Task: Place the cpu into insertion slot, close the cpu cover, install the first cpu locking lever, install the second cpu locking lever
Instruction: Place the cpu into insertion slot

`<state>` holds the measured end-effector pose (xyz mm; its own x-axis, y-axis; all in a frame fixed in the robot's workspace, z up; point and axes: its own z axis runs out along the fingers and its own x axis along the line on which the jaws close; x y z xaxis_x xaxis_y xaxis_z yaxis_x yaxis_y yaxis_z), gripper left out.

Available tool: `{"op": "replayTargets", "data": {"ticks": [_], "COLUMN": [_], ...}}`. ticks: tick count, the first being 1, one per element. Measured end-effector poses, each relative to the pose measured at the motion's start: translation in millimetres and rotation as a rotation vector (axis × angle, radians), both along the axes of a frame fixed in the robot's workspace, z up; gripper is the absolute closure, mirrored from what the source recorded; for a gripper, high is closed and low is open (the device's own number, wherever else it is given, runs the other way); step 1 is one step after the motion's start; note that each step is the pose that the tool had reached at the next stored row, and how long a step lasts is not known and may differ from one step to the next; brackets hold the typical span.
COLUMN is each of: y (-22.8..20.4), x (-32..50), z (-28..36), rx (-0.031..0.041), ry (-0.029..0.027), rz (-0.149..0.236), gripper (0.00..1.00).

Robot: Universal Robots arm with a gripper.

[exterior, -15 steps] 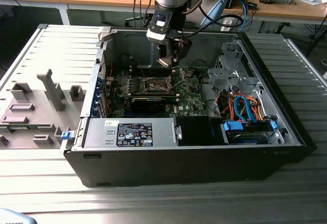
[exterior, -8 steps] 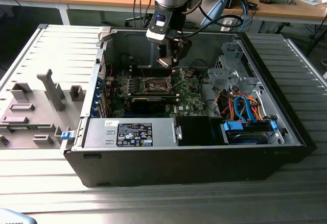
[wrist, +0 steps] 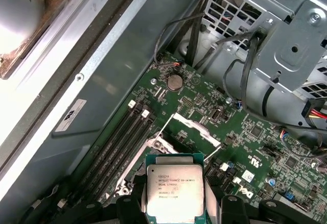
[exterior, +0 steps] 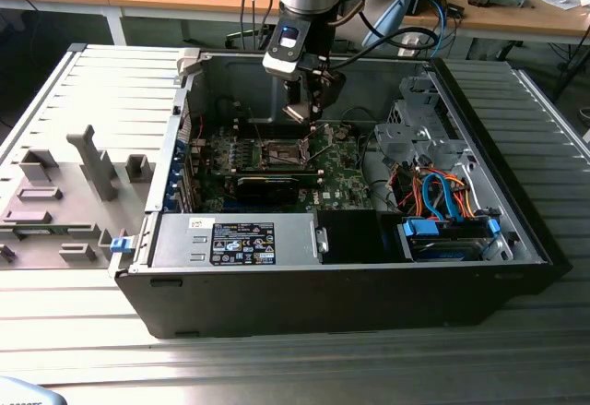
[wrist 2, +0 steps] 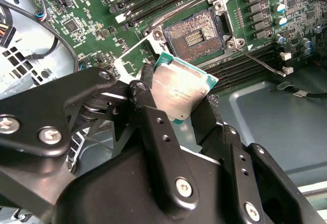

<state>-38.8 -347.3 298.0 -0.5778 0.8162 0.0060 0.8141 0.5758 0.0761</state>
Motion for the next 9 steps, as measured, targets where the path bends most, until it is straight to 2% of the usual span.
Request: {"op": "replayTargets", "data": {"ticks": [9], "y": [0.0], "x": [0.0], "z": [-0.3], "rx": [-0.0002], "ry": [0.0], "rz": [-0.014], "gripper": [0.46]}}
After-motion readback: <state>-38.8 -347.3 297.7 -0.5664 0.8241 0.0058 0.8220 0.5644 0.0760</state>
